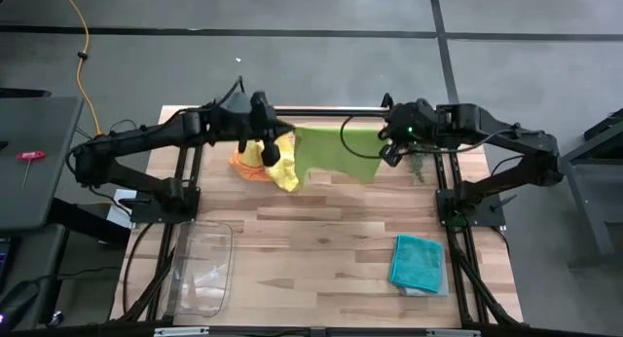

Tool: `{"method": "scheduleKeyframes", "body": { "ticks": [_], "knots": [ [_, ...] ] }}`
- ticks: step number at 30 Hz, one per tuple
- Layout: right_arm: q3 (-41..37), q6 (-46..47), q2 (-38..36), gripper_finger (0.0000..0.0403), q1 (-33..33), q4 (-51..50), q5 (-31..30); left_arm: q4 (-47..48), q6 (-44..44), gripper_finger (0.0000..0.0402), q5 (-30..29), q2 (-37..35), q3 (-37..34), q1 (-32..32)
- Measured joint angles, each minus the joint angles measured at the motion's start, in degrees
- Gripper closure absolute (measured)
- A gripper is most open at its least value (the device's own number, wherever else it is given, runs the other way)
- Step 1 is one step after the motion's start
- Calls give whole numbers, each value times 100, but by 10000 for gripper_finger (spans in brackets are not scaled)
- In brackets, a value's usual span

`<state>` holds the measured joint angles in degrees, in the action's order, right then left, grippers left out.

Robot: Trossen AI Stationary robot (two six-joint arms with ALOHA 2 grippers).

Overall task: Fold microfiber towels
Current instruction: Fold the green microfiber cloth

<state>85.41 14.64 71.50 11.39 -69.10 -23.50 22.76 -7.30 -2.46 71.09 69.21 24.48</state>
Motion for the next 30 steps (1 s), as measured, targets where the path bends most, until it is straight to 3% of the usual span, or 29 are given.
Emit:
{"method": "scheduleKeyframes", "body": {
  "ticks": [5,13,21,30],
  "knots": [
    [-34,-119,-4,403,124,-77,9,212,-441,401,19,216,26,160],
    [-1133,563,-231,403,-357,-173,184,150,-436,401,29,1089,26,-568],
    [-2350,1797,-604,403,-1274,230,847,307,382,401,335,1878,26,-1491],
    [-3757,3242,-618,403,-2371,1840,1675,150,1628,401,380,2858,22,-2442]
  ]
}}
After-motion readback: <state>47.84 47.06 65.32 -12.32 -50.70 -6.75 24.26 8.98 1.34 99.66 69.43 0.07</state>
